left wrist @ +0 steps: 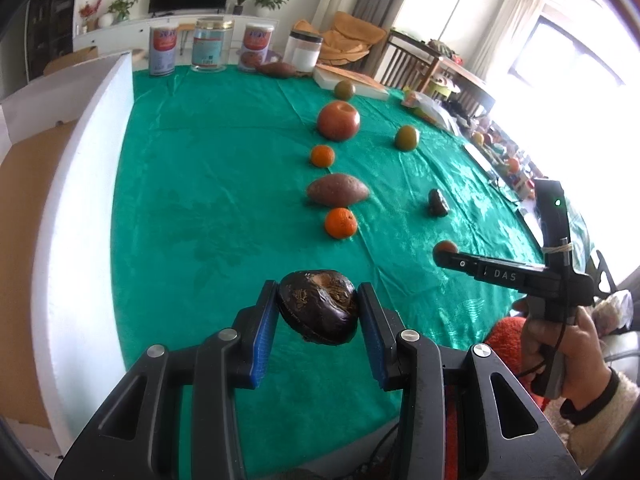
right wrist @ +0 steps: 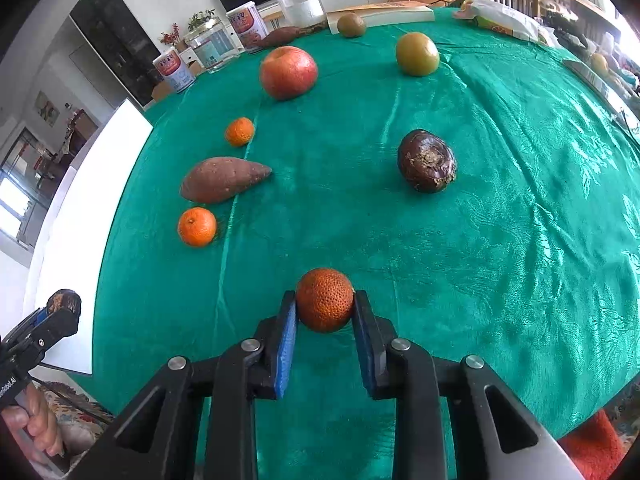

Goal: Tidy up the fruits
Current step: 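Carry both fruits over the cardboard box and open both tools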

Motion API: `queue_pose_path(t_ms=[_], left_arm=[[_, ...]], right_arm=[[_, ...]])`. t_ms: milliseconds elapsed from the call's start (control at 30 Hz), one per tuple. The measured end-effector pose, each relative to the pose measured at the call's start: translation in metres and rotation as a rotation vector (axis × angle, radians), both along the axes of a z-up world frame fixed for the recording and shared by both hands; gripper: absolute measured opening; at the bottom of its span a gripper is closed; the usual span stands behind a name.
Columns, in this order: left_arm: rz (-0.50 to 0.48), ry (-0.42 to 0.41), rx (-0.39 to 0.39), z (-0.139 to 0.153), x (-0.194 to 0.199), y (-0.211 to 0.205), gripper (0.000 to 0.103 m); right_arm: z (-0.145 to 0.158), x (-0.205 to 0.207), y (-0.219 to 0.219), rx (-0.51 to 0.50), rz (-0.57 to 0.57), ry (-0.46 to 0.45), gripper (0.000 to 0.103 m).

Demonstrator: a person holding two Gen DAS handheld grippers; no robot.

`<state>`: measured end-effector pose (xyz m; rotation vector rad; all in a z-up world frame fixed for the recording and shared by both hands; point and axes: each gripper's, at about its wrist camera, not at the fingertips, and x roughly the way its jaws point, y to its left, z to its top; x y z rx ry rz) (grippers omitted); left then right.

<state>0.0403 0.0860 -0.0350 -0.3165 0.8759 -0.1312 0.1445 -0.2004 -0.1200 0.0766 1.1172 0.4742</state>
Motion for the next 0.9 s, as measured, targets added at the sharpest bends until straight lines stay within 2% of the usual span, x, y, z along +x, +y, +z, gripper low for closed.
queue_pose_path(t_ms=[100,233,367,467,567,633,733,767,900], left_arm=[[0.034,-0.059,-0.011,0.034,-0.017,0.023,0.04],[0.184,-0.1,0.065,0.062,-0.039,0.077,0.04],[0.366,-0.02,0.138,0.048,-0.054,0.139,0.04],[0.476,0.049,0.203,0.029,-0.067,0.174,0.04],[0.528,0.104,0.227,0.014,-0.076,0.193,0.041],[0.557,0.13,0.234,0.007,-0.08,0.201,0.043],[0.586,0.124,0.242,0.004,-0.085,0.207,0.066],[0.596,0.111,0.242,0.006,-0.087,0.207,0.071],[0.578,0.06,0.232,0.016,-0.078,0.199,0.072]], right_arm=[[0.029,-0.013,0.03,0.092,0.085,-0.001,0.027],[0.074,-0.04,0.109,0.2,0.301,-0.031,0.027],[0.09,-0.066,0.194,0.286,0.487,0.007,0.028],[0.086,-0.085,0.249,0.285,0.591,0.039,0.028],[0.072,-0.088,0.292,0.251,0.647,0.064,0.029],[0.062,-0.083,0.307,0.238,0.644,0.103,0.03],[0.06,-0.073,0.31,0.272,0.598,0.131,0.048],[0.064,-0.07,0.304,0.282,0.586,0.114,0.049],[0.085,-0.064,0.257,0.268,0.52,0.004,0.052]])
